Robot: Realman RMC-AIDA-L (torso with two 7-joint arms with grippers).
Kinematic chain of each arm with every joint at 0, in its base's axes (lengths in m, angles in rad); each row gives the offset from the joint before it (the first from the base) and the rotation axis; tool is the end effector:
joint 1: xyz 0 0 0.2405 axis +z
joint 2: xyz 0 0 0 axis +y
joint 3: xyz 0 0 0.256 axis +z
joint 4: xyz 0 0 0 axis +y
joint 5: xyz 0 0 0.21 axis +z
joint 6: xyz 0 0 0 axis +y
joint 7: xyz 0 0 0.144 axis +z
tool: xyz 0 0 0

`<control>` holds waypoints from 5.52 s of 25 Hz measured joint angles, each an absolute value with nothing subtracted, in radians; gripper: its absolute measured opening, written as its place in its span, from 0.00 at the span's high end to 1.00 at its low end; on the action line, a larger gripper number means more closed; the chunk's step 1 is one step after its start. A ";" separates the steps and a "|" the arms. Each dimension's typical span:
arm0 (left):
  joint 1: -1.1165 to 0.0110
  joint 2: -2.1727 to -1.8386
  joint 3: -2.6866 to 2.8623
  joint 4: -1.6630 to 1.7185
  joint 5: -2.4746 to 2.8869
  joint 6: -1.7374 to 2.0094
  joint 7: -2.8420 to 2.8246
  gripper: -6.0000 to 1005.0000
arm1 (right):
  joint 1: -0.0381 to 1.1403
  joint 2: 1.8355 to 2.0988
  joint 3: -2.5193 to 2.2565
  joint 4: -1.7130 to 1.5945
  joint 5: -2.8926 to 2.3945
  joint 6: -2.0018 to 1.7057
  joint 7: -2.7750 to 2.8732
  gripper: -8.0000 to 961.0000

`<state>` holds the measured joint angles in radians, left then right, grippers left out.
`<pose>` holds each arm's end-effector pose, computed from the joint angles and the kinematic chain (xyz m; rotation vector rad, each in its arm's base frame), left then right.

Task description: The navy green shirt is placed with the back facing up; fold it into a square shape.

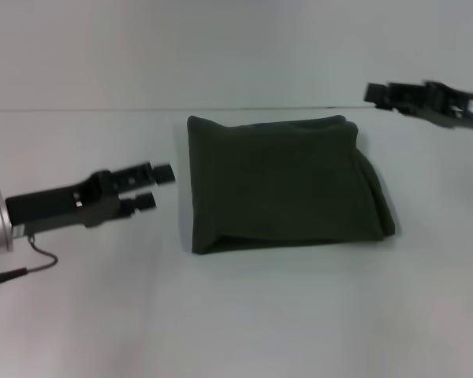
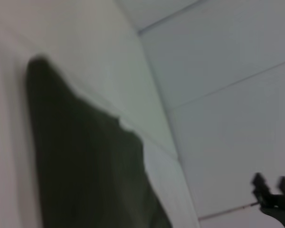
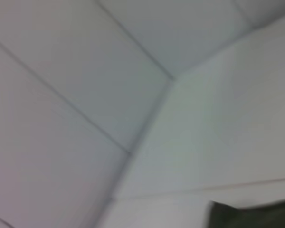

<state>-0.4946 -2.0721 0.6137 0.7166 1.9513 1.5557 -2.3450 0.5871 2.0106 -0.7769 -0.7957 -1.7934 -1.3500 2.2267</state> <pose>-0.2709 0.3351 0.0272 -2.1820 -1.8908 -0.9924 0.2282 0.3962 0.0605 -2.2627 1.4293 0.9664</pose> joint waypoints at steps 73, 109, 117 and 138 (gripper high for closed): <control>-0.587 -2.163 0.627 0.384 2.008 1.090 -2.466 0.43 | 0.449 2.006 -0.520 -0.552 -1.626 -1.511 2.071 0.13; -0.404 -2.120 0.547 0.563 2.139 1.407 -2.343 0.88 | 0.455 1.998 -0.530 -0.549 -1.676 -1.511 2.069 0.14; -0.386 -2.061 0.306 0.649 2.131 1.618 -1.950 0.68 | 0.479 1.993 -0.574 -0.622 -1.836 -1.502 1.887 0.14; -0.611 -2.093 0.715 0.784 2.142 1.551 -1.637 0.05 | 0.606 2.085 -0.810 -0.824 -2.075 -1.462 1.585 0.14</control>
